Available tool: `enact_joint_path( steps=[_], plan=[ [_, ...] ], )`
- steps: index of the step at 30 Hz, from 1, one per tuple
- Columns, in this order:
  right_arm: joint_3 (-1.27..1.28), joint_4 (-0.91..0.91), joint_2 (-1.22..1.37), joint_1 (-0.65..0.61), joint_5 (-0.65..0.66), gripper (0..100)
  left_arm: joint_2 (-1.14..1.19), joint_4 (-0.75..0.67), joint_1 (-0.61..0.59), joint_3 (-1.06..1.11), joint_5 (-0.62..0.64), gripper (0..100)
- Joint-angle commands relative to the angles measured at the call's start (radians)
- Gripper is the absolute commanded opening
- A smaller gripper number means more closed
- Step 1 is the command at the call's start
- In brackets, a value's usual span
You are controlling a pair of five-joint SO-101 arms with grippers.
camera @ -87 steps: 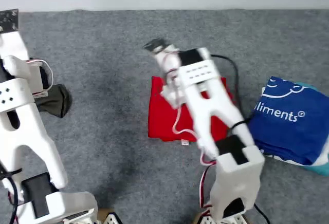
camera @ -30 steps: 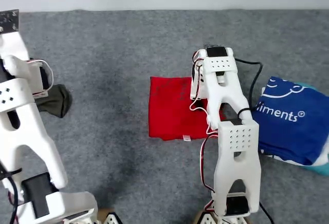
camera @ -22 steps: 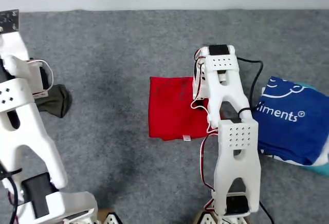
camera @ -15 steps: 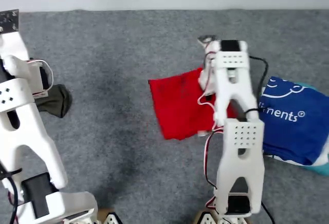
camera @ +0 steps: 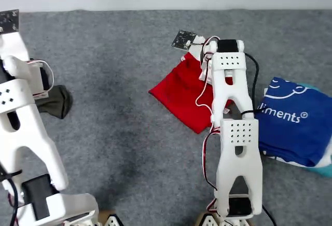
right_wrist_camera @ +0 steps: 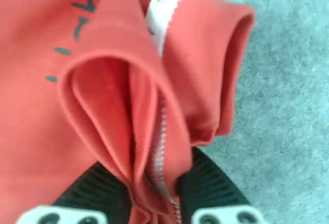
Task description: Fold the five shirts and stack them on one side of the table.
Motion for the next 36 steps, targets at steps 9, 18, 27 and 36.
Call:
enact_joint_path(
  steps=[9,18,27,36],
  plan=[
    [-0.305,0.050,-0.094,0.012,-0.707,26.4,-0.037,0.020,0.000,-0.004,-0.063,0],
    [-0.371,0.308,-0.102,-0.015,-1.117,26.6,-0.037,0.020,0.000,-0.004,-0.063,0],
    [-0.232,0.308,-0.166,-0.111,-1.427,26.8,-0.037,0.018,0.000,-0.004,-0.066,0],
    [0.071,0.302,-0.323,-0.102,-1.599,40.7,-0.037,0.018,0.000,-0.004,-0.100,0]
  ],
)
